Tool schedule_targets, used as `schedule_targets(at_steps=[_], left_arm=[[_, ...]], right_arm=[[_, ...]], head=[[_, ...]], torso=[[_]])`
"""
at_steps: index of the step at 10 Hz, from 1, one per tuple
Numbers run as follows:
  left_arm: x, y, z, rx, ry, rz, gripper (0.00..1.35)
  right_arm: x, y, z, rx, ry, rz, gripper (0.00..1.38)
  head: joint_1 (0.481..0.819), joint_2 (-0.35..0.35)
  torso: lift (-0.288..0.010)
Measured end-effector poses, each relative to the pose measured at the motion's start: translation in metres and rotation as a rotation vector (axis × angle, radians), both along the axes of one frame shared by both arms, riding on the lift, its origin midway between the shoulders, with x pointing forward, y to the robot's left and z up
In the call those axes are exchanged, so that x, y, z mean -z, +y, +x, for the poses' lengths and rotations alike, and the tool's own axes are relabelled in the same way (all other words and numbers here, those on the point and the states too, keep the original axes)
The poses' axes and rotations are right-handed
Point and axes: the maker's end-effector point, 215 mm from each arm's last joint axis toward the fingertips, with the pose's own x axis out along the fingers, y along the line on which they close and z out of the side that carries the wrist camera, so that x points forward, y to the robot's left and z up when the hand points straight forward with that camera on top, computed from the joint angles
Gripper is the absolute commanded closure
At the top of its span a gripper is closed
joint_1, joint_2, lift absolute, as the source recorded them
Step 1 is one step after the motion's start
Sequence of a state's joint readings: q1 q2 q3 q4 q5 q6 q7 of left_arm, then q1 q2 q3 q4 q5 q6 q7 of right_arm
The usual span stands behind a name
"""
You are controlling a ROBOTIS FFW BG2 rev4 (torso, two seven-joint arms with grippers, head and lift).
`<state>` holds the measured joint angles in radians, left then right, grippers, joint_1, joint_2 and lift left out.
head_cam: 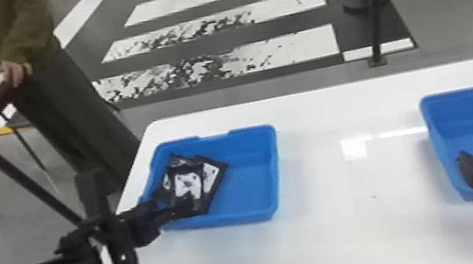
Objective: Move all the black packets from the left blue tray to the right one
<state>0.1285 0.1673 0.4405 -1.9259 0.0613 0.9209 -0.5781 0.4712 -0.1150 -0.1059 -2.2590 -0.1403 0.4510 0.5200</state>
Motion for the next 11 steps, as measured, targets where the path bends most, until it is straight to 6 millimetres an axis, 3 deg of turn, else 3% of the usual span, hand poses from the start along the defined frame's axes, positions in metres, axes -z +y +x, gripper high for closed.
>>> schedule_targets(at_steps=[2,3,4,6,11], left_arm=[[0.014,-0.009,0.011,0.025,0.035,-0.013,0.18],[0.018,-0.01,0.016,0.025,0.044,-0.02,0.28],[0.022,-0.012,0.021,0.035,0.051,-0.028,0.67],[0.023,-0.023,0.028,0.064,0.048,-0.042,1.1],[0.005,-0.036,0.031,0.111,-0.013,-0.035,1.11]], right_arm=[[0.002,0.0,0.0,-0.001,0.007,0.007,0.2],[0.003,0.001,-0.001,-0.001,0.011,0.01,0.2],[0.005,0.001,-0.001,-0.002,0.015,0.015,0.2],[0.006,0.001,-0.001,-0.002,0.019,0.022,0.2],[0.015,0.002,-0.004,-0.004,0.045,0.046,0.2]], head=[[0.695,0.256],[0.695,0.256],[0.695,0.253],[0.695,0.239],[0.695,0.224]], torso=[[-0.14],[-0.14],[-0.14],[-0.14],[-0.14]])
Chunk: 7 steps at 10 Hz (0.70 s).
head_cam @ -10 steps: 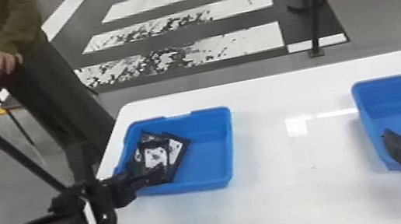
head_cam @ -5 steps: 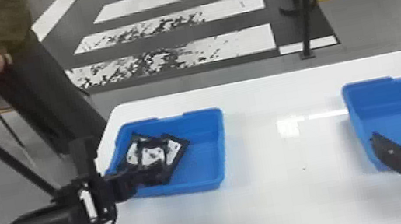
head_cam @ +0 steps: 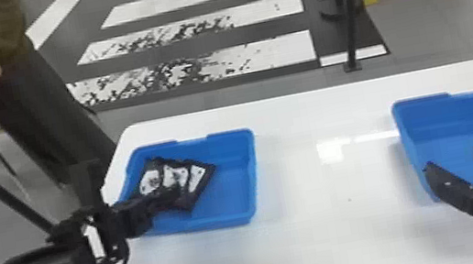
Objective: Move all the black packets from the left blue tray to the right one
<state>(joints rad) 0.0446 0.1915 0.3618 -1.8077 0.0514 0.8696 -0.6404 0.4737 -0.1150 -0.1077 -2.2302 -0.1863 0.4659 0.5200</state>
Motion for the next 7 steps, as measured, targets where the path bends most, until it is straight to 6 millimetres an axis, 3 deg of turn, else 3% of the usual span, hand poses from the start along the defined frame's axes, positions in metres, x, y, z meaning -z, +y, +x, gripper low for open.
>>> schedule_targets(at_steps=[1,3,5,7], left_arm=[[-0.007,-0.004,-0.001,0.015,-0.01,0.0,1.11],[-0.037,-0.032,-0.006,0.085,-0.071,-0.051,1.11],[-0.067,-0.099,-0.012,0.24,-0.144,-0.204,1.11],[-0.079,-0.163,-0.027,0.386,-0.16,-0.329,1.11]], right_arm=[[0.0,0.001,0.0,-0.001,0.002,0.009,0.2],[-0.003,0.005,-0.001,-0.014,-0.002,0.022,0.2],[-0.012,0.022,-0.001,-0.056,-0.003,0.091,0.2],[-0.02,0.04,0.003,-0.093,0.008,0.202,0.2]], head=[[0.695,0.221],[0.695,0.2],[0.695,0.142],[0.695,0.084]], torso=[[-0.14],[-0.14],[-0.14],[-0.14]])
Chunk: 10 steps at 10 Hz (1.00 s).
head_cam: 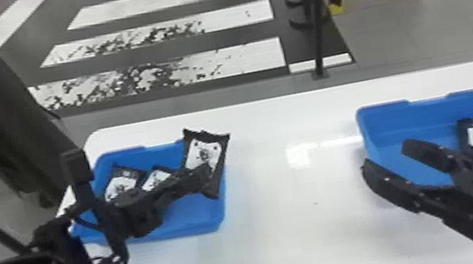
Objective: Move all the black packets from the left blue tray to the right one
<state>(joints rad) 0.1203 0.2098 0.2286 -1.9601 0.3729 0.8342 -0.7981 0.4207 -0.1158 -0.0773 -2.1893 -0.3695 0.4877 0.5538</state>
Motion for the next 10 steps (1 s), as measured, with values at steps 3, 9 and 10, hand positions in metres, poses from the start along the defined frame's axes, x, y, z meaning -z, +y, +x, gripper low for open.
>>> schedule_targets(at_steps=[3,9,10], left_arm=[[-0.011,-0.076,-0.026,0.184,-0.004,-0.108,1.11],[-0.041,-0.168,-0.06,0.397,-0.015,-0.247,1.11],[-0.042,-0.173,-0.062,0.408,-0.011,-0.252,1.11]], right_arm=[[-0.016,0.031,0.009,-0.079,0.021,0.176,0.2],[-0.024,0.067,0.021,-0.177,0.062,0.3,0.2],[-0.026,0.071,0.023,-0.186,0.062,0.308,0.48]], head=[[0.695,0.026],[0.695,-0.046],[0.695,-0.049]], torso=[[-0.14],[-0.14],[-0.14]])
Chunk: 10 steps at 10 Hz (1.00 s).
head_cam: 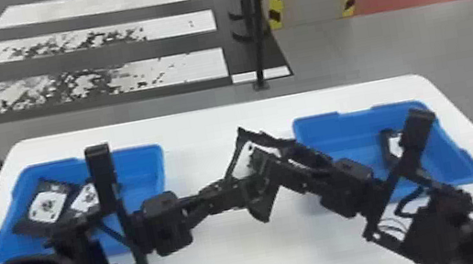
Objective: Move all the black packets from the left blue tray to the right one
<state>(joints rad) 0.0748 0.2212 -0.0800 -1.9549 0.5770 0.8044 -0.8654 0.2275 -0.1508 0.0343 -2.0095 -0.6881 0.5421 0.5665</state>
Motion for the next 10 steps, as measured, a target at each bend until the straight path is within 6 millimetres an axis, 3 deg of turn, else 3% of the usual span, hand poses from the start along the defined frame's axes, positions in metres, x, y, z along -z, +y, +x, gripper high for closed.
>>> schedule_targets(at_steps=[1,2,4,5,7,8,10], left_arm=[[0.0,-0.003,-0.002,0.01,0.002,0.001,1.11],[0.0,-0.005,-0.002,0.014,0.003,0.001,1.11],[-0.002,-0.003,0.0,0.006,-0.004,0.001,1.11],[-0.002,-0.002,0.001,-0.001,-0.005,-0.002,1.02],[-0.003,-0.005,0.001,-0.02,0.013,-0.033,0.35],[0.0,-0.004,-0.003,-0.025,0.031,-0.045,0.13],[0.013,0.009,-0.004,-0.056,0.06,-0.035,0.13]], right_arm=[[-0.002,0.004,0.002,-0.009,-0.003,0.004,1.05],[-0.001,0.006,0.004,-0.014,-0.001,0.006,1.29],[0.002,0.01,0.001,-0.019,0.009,0.031,1.28],[0.0,0.015,-0.002,-0.024,0.012,0.068,1.28],[-0.005,0.022,-0.005,-0.033,0.016,0.116,1.28],[-0.007,0.017,-0.002,-0.023,0.012,0.122,1.28],[-0.004,-0.009,0.017,0.027,0.0,0.094,1.28]], head=[[0.695,-0.049],[0.695,-0.048],[0.695,-0.043],[0.695,-0.033],[0.695,-0.026],[0.695,-0.03],[0.695,-0.047]], torso=[[-0.14],[-0.14],[-0.14],[-0.14],[-0.14],[-0.14],[-0.14]])
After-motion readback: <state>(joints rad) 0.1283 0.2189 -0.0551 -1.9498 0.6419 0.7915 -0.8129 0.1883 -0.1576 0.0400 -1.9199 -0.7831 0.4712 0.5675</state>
